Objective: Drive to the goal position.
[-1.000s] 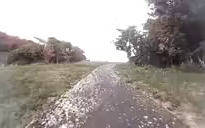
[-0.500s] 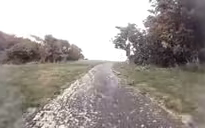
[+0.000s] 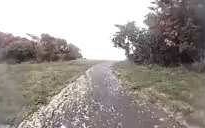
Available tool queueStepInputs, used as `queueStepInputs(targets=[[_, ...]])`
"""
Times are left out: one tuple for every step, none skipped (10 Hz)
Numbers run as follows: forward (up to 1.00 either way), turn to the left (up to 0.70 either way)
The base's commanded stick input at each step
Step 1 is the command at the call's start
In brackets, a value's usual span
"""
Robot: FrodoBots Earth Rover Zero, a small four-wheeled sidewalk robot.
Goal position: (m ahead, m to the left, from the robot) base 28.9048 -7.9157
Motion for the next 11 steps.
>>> queueStepInputs(targets=[[1.00, 0.00], [1.00, 0.00], [1.00, 0.00], [-0.04, 0.00], [-0.02, 0.00], [0.00, 0.00], [0.00, 0.00], [0.00, 0.00], [0.00, 0.00], [0.00, 0.00], [0.00, 0.00]])
